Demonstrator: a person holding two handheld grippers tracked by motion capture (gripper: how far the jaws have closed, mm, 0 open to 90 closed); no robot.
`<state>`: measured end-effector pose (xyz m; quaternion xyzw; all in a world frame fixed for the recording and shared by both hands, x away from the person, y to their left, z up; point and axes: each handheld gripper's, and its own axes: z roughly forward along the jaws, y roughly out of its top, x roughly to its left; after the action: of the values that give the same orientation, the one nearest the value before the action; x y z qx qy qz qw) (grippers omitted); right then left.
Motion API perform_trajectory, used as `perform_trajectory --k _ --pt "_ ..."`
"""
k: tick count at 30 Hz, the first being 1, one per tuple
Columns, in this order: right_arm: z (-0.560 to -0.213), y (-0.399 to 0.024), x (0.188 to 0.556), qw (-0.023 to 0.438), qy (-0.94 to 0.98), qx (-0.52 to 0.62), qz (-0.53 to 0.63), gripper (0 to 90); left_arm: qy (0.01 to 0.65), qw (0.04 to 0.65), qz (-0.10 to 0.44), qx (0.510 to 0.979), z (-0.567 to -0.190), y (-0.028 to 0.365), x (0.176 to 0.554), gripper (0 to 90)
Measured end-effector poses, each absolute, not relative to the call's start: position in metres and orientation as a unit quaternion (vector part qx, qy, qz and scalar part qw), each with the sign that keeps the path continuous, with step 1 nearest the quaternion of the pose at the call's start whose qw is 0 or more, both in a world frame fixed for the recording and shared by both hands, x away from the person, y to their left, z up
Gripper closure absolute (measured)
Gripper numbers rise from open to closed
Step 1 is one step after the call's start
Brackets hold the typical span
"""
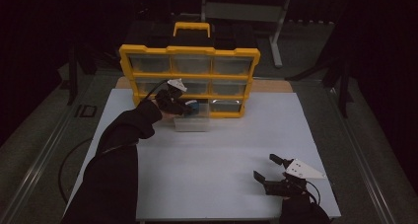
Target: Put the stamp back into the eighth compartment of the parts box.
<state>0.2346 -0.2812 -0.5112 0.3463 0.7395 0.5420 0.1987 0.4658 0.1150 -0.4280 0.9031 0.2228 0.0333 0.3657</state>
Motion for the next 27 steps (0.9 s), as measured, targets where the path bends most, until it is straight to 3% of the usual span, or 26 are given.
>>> perform_trajectory --k 2,5,10,14,27 --pt "-0.511 -0.281 0.235 0.199 0.739 0.346 0.542 11.2 0.219 0.378 0.027 0.899 -0.425 0.116 0.465 63.3" --pt "-0.511 -0.281 0.234 0.201 0.740 0.344 0.542 11.2 0.220 0.389 0.026 0.894 -0.420 0.116 0.462 49.1" --pt "-0.510 -0.281 0.234 0.202 0.740 0.344 0.542 11.2 0.215 0.392 0.000 0.895 -0.416 0.115 0.459 14.7" --pt "-0.510 -0.281 0.234 0.203 0.739 0.345 0.541 11.2 0.208 0.388 -0.012 0.898 -0.415 0.114 0.454 3.2" --pt "-0.509 -0.281 0.234 0.204 0.739 0.345 0.541 11.2 0.190 0.413 -0.021 0.891 -0.406 0.120 0.440 0.0"
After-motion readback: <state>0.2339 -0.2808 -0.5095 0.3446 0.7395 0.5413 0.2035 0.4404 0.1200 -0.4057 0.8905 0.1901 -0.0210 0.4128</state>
